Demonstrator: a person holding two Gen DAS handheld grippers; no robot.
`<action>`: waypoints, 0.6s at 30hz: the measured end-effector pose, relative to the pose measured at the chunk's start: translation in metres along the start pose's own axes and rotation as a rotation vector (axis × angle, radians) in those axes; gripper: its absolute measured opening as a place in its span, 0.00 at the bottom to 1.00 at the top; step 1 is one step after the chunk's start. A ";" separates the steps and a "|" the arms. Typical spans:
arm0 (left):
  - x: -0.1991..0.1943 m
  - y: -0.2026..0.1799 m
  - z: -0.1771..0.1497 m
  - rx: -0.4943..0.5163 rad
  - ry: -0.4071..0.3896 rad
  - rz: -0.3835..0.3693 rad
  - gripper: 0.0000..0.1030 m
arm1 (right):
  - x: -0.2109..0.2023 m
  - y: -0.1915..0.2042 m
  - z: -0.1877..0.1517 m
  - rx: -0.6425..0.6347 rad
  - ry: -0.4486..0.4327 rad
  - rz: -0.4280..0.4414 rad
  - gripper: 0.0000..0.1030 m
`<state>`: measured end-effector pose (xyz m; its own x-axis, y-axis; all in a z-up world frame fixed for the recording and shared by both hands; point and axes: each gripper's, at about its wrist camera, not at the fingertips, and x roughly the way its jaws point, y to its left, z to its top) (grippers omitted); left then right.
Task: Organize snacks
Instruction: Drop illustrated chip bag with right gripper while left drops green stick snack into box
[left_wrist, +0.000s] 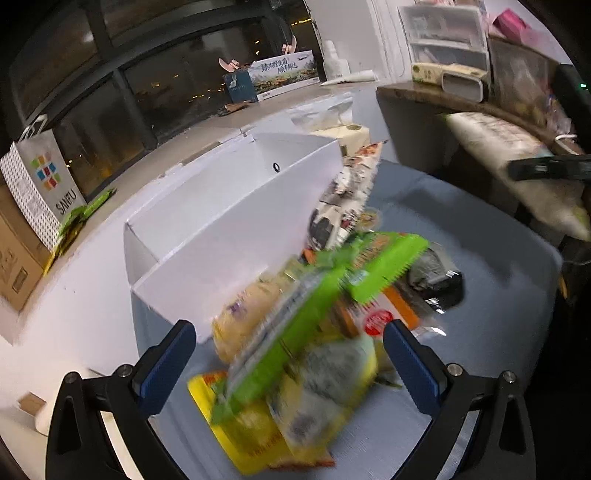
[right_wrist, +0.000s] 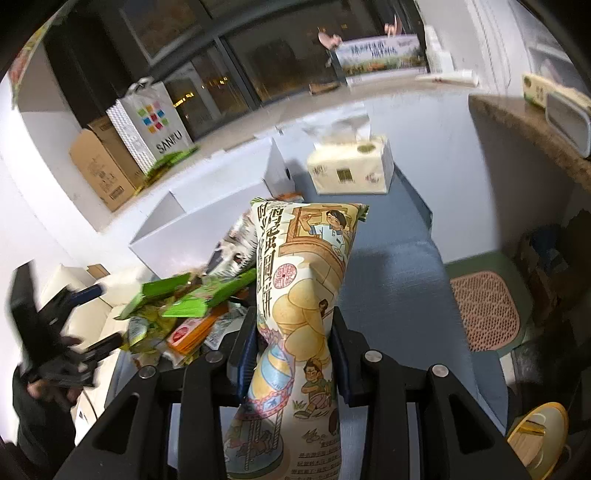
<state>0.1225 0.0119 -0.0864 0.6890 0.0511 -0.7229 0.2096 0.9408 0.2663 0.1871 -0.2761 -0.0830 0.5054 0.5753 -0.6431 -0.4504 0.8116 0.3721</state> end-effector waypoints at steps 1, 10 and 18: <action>0.007 0.002 0.005 0.011 0.011 -0.001 1.00 | -0.004 0.000 0.000 -0.004 -0.010 0.001 0.37; 0.036 0.035 0.006 -0.118 0.117 -0.138 0.32 | -0.006 0.008 -0.007 -0.009 -0.004 0.059 0.37; -0.009 0.074 -0.012 -0.385 -0.068 -0.167 0.14 | -0.001 0.031 0.001 -0.064 -0.016 0.084 0.37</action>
<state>0.1239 0.0851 -0.0675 0.7142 -0.1230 -0.6891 0.0572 0.9914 -0.1178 0.1734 -0.2510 -0.0697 0.4750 0.6433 -0.6004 -0.5379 0.7523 0.3804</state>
